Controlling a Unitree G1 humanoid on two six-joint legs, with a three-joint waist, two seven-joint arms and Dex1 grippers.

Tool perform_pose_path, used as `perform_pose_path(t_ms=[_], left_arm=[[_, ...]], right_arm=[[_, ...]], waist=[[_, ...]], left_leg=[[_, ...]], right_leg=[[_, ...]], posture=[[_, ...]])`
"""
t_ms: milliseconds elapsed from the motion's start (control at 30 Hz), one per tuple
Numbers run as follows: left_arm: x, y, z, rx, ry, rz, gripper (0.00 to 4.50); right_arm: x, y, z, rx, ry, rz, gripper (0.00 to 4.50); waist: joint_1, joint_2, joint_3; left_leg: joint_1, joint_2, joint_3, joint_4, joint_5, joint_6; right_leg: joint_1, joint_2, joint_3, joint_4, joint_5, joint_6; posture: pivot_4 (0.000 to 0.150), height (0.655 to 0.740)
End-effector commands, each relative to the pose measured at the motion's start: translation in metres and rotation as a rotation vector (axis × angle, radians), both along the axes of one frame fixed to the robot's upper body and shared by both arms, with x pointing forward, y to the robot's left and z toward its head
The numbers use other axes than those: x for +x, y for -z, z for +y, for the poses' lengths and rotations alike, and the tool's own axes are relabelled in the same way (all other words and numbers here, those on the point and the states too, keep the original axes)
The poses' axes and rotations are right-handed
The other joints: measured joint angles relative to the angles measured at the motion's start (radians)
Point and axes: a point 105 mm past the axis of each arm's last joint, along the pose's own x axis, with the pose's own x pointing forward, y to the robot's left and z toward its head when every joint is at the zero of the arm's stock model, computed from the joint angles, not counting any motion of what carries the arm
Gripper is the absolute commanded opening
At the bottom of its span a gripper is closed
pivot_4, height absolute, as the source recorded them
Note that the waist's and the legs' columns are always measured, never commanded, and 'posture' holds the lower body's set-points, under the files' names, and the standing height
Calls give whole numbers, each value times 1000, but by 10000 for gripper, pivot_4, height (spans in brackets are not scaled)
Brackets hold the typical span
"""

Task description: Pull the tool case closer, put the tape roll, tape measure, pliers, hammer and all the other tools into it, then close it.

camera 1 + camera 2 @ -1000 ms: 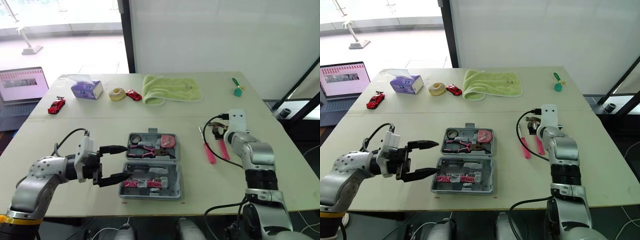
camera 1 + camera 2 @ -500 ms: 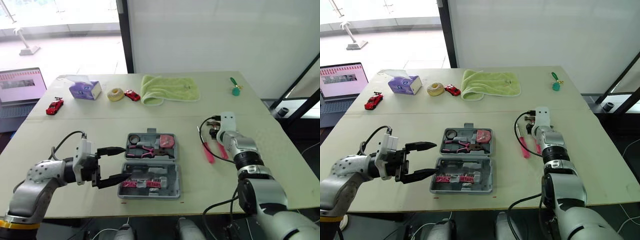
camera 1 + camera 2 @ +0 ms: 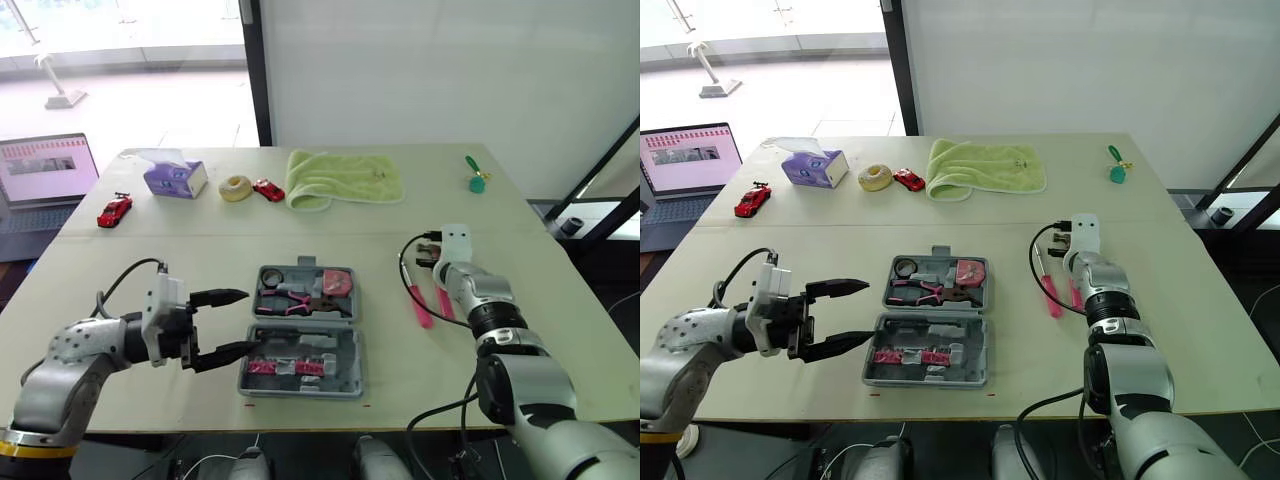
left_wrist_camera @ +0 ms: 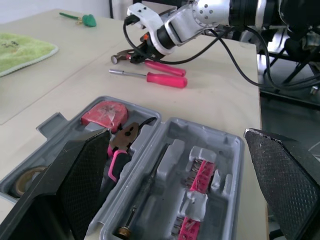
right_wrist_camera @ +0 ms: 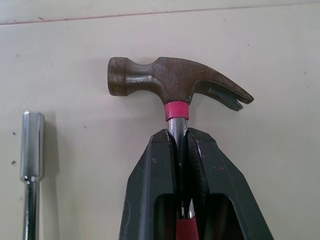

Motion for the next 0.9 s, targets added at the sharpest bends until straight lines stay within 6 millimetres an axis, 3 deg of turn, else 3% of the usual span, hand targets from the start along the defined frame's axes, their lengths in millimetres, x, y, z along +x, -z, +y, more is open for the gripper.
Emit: perform_pose_path(t_ms=[33, 167, 267, 367, 467, 567, 700, 900], left_arm=[[0, -4, -1, 0, 17, -24, 45000], [2, -3, 1, 4, 22, -21, 45000], [3, -3, 2, 4, 27, -19, 45000], [4, -2, 3, 9, 37, -11, 45000], [4, 1, 5, 18, 48, 0, 45000], [6, 0, 5, 18, 56, 0, 45000], [6, 0, 6, 17, 64, -1, 45000], [7, -1, 6, 19, 70, -3, 45000]], right_arm=[[-10, -40, -1, -18, -17, -89, 364], [-42, -68, 15, -39, -84, -122, 364], [-63, -78, 27, -47, -120, -122, 364], [-95, -81, 58, -22, -206, -113, 364], [-127, -65, 89, 15, -266, -47, 364], [-142, -53, 103, 48, -264, -14, 364], [-153, -35, 118, 64, -275, 31, 364], [-152, -12, 120, 43, -279, 67, 364]], waist=[[-1, 3, 2], [-3, 8, 5], [-4, 8, 5], [0, 8, 5], [0, 7, 4], [-1, 7, 4], [1, 6, 4], [-2, 6, 4]], left_leg=[[0, 0, 0, 0, 0, 0], [-1, 0, 0, 0, 0, 0], [0, 0, 0, 0, 0, 0], [-1, 0, -1, -1, 0, 0], [-1, 0, -1, -1, 0, 0], [-1, 0, -1, -1, 0, 0], [-2, 0, -1, -1, 0, 0], [-2, 0, 0, -1, 0, 0]], right_leg=[[-1, 0, 0, 0, 0, 0], [-2, 0, 0, 1, 0, 0], [-3, 1, 1, 1, 0, 0], [-3, 1, 1, 1, 0, 0], [-3, 1, 0, 0, 0, 0], [-3, 1, 0, 0, 0, 0], [-3, 0, 0, 0, -1, -1], [-3, 0, 0, -1, -1, -1]], posture=[[1500, 7400], [1500, 7400], [1500, 7400], [1500, 7400], [1500, 7400], [1500, 7400], [1500, 7400], [1500, 7400]])
